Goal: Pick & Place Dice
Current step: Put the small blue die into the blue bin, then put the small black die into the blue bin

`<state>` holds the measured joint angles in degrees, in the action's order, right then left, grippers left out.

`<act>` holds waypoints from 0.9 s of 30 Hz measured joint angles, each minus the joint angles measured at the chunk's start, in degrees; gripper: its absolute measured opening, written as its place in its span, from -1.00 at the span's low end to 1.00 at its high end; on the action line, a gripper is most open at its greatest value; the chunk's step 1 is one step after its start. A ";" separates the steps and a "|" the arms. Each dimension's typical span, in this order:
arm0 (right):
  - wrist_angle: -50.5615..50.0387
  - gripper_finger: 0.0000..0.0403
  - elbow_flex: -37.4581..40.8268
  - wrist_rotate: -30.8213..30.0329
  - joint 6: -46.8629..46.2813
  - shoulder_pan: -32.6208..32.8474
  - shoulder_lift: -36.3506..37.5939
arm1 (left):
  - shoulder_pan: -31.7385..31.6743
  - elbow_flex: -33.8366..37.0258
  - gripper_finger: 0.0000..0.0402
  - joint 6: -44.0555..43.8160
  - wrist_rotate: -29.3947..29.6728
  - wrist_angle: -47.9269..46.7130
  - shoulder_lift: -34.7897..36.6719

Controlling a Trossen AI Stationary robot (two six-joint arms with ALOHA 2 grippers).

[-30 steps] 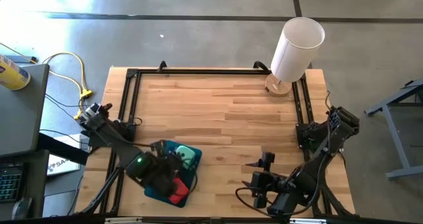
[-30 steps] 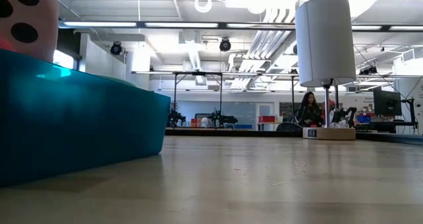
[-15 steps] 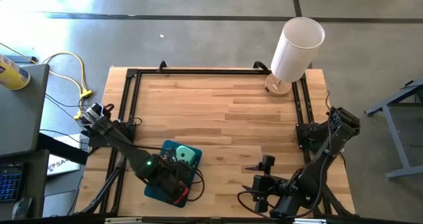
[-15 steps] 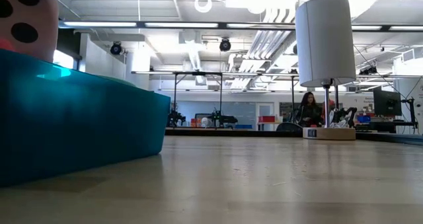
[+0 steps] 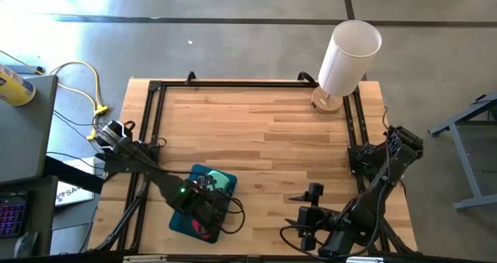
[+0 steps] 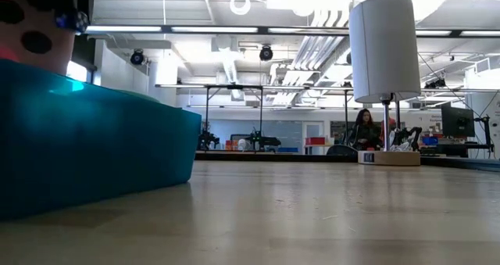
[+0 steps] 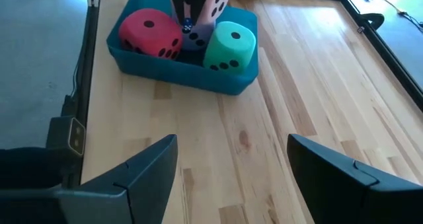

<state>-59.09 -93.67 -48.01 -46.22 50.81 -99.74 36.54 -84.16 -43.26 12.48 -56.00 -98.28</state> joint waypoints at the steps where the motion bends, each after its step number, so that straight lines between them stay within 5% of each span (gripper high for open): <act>1: 0.00 0.38 0.00 0.00 0.00 0.00 0.00 | 0.02 0.08 -0.66 -0.15 0.09 0.00 -0.27; 15: 0.11 0.38 0.00 0.15 1.07 0.00 0.00 | 0.54 0.28 -0.62 -1.80 1.15 -0.40 -2.61; 27: 0.21 0.38 0.00 0.19 1.07 0.00 0.00 | 0.52 0.28 -0.27 -1.77 1.24 -0.96 -2.61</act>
<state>-58.88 -93.67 -47.82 -45.15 50.81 -99.74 37.06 -83.88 -45.04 13.73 -56.96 -100.88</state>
